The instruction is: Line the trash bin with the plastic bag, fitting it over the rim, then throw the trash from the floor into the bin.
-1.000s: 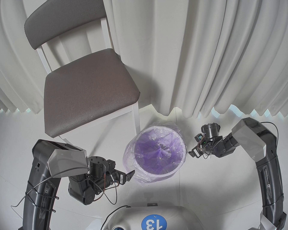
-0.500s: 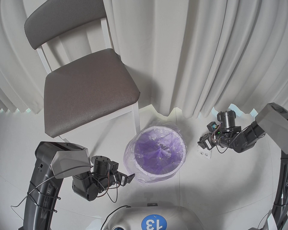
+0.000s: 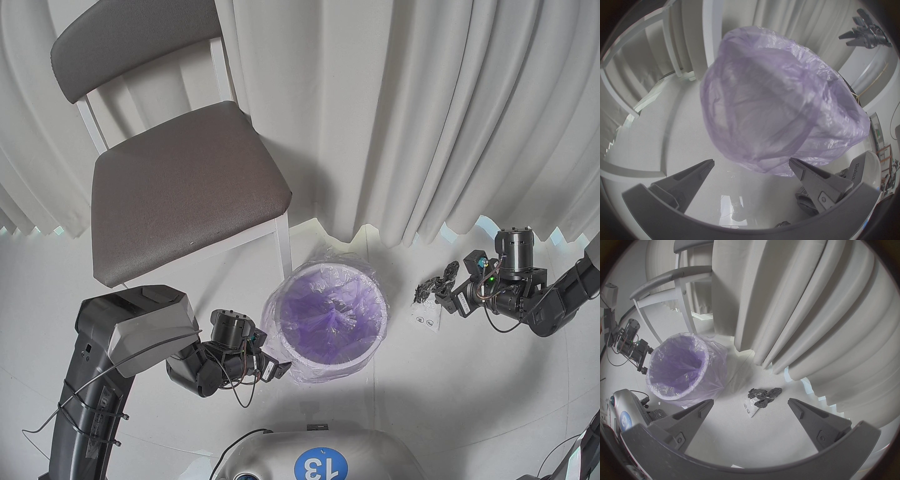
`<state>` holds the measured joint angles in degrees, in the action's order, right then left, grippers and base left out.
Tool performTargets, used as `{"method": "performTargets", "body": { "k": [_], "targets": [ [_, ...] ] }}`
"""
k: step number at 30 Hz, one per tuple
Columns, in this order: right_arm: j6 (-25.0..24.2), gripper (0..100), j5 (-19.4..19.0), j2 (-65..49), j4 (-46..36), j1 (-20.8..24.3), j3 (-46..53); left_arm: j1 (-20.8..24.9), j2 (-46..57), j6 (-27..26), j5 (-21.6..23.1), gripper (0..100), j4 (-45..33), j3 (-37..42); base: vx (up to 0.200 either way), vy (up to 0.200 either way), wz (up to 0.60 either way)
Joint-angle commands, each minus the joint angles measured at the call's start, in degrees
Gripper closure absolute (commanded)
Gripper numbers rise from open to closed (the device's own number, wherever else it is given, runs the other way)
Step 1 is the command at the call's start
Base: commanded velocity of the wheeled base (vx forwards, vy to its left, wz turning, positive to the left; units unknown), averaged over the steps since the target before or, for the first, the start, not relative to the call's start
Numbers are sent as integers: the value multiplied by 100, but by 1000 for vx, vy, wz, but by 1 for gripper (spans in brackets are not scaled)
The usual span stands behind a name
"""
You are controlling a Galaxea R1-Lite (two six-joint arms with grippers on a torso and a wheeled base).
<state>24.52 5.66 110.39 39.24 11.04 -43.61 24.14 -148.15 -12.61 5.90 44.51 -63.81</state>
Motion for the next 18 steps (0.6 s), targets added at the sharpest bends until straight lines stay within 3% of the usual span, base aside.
{"method": "performTargets", "body": {
  "k": [1,7,11,13,18],
  "targets": [
    [-26,0,-3,-202,224,-67,309,12,14,-31,34,0,-144,-202,0,0,0],
    [-26,0,-38,-52,558,-41,493,-76,155,-23,25,0,137,299,0,0,0],
    [-52,0,-21,159,673,-41,449,-102,322,30,52,0,893,993,0,0,0],
    [-158,0,-3,326,927,-6,397,-111,348,65,210,0,1983,1749,0,0,0],
    [-166,0,23,326,963,82,353,-190,384,65,350,0,2712,2382,0,0,0]
  ]
}}
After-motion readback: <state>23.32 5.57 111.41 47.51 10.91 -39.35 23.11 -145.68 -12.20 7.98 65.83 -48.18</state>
